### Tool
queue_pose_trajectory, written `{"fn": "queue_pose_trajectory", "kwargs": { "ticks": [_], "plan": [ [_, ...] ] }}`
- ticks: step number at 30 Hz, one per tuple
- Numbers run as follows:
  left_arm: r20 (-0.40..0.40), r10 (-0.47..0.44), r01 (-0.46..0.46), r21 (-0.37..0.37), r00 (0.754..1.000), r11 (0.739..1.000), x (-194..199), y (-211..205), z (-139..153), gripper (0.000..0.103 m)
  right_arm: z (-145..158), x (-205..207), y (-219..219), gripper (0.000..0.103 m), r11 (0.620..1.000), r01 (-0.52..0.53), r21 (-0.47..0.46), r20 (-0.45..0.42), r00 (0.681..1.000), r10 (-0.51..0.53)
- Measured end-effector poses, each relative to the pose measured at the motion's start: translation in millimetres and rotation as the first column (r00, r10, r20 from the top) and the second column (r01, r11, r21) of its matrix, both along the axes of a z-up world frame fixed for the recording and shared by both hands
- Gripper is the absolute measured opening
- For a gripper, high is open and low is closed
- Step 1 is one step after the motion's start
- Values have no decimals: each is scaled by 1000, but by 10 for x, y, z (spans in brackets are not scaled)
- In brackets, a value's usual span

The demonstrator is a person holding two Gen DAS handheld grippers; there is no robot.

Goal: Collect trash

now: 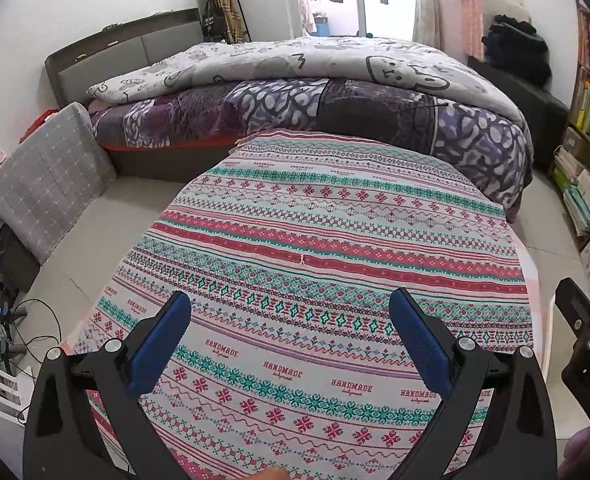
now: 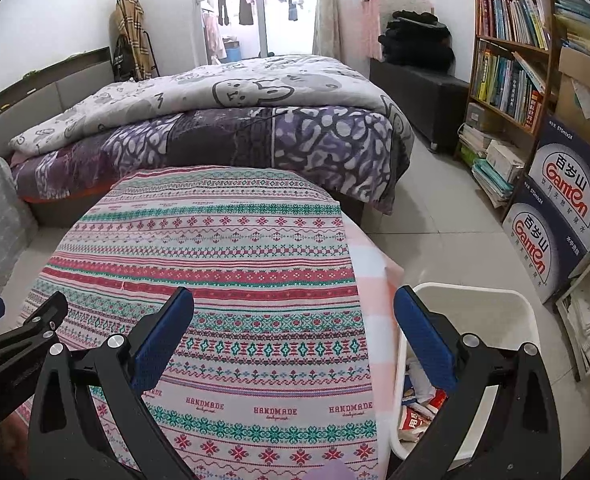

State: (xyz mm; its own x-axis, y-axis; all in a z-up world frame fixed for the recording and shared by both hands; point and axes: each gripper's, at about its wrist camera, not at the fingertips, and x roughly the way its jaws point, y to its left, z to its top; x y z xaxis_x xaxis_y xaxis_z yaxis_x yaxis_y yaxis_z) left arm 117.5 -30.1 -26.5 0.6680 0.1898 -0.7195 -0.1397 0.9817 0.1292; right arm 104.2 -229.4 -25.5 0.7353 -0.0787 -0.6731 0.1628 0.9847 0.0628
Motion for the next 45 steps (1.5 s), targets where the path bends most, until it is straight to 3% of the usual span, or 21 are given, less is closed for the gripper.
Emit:
{"fn": "queue_pose_trajectory", "kwargs": {
  "ticks": [39, 45],
  "plan": [
    [0, -11, 11, -7, 1000, 1000, -1, -10, -32, 96, -175, 79, -24, 96, 1000, -5, -10, -82, 997, 4],
    [4, -32, 32, 17, 999, 999, -17, -61, -46, 94, -191, 85, -25, 96, 1000, -10, -13, -87, 996, 9]
  ]
}}
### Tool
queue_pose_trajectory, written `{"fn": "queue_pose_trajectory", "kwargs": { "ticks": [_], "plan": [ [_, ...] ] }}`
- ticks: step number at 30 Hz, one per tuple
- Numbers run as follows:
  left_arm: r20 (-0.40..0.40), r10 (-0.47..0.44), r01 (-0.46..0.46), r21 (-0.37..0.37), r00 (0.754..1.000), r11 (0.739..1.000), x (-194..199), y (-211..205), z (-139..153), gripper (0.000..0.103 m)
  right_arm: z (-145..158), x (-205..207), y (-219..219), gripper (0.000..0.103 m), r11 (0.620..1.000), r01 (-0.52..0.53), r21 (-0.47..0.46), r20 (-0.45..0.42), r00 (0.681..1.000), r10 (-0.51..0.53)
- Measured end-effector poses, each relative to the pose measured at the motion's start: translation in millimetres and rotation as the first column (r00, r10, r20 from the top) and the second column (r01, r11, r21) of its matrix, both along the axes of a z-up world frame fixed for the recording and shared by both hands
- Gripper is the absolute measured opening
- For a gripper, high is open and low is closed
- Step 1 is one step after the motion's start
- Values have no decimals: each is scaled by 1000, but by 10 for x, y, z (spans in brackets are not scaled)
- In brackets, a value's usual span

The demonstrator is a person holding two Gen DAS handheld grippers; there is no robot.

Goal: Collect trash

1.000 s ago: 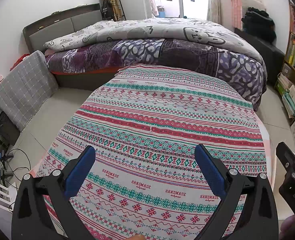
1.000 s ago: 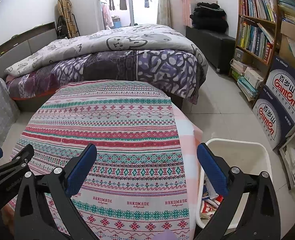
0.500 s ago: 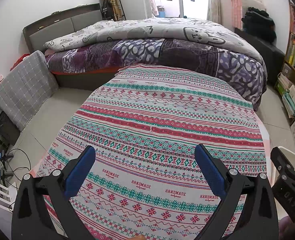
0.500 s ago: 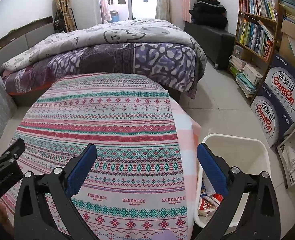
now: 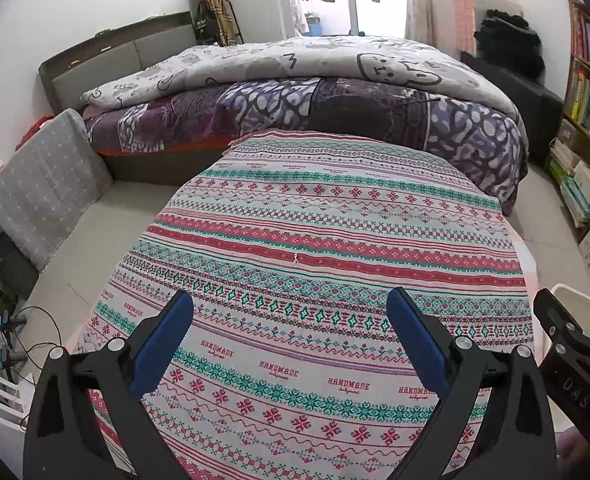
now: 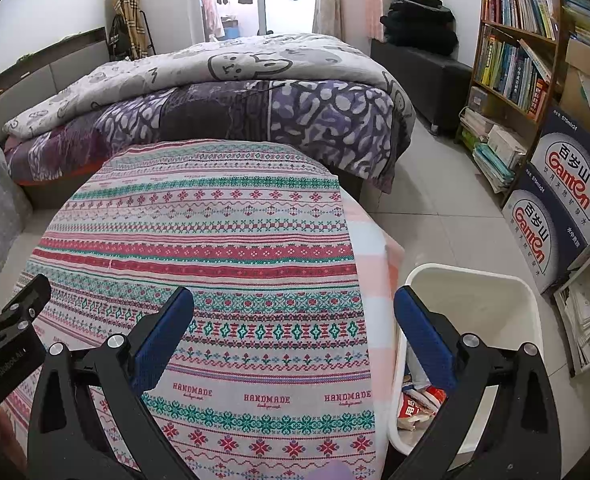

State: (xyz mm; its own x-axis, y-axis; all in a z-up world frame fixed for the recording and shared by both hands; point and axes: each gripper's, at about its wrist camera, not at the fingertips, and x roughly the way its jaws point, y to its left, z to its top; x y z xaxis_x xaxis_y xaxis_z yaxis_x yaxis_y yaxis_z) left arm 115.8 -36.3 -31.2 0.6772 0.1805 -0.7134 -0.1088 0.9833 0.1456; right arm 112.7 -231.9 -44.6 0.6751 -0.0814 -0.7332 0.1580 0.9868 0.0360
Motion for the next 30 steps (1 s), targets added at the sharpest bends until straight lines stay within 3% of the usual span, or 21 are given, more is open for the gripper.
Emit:
{"fn": "queue_pose_trajectory", "kwargs": {
  "ticks": [18, 30],
  "plan": [
    [19, -33, 33, -13, 999, 999, -32, -36, 18, 90, 0, -19, -17, 96, 1000, 9, -5, 6, 1000, -9],
    [-33, -15, 14, -7, 999, 1000, 31, -48, -75, 92, -15, -20, -104, 96, 999, 33, -7, -4, 999, -33]
  ]
}}
